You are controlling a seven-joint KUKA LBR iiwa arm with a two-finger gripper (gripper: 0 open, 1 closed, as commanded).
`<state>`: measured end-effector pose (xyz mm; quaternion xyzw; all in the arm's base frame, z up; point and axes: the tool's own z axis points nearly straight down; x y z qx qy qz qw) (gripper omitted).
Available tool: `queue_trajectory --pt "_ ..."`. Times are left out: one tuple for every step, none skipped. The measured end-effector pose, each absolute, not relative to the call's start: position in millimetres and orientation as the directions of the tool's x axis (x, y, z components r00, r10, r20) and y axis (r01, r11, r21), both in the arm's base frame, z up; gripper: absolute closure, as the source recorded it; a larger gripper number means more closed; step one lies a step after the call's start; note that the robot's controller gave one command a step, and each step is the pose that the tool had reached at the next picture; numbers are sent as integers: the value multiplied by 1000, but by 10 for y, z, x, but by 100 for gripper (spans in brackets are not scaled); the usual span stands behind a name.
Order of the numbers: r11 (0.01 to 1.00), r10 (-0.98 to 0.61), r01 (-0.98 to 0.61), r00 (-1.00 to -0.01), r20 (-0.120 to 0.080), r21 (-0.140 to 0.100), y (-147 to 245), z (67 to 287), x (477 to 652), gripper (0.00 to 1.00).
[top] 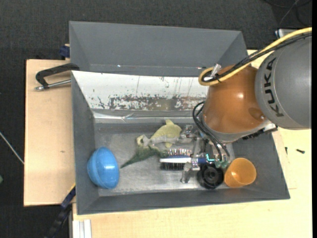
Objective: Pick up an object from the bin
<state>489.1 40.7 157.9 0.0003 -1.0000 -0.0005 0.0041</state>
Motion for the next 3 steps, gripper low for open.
queue_trajectory --pt "972 233 233 -972 4 2 92 748 5194 0" --pt "972 233 233 -972 -9 6 99 779 5230 100" --pt "975 221 221 -975 -12 5 311 2064 5234 100"
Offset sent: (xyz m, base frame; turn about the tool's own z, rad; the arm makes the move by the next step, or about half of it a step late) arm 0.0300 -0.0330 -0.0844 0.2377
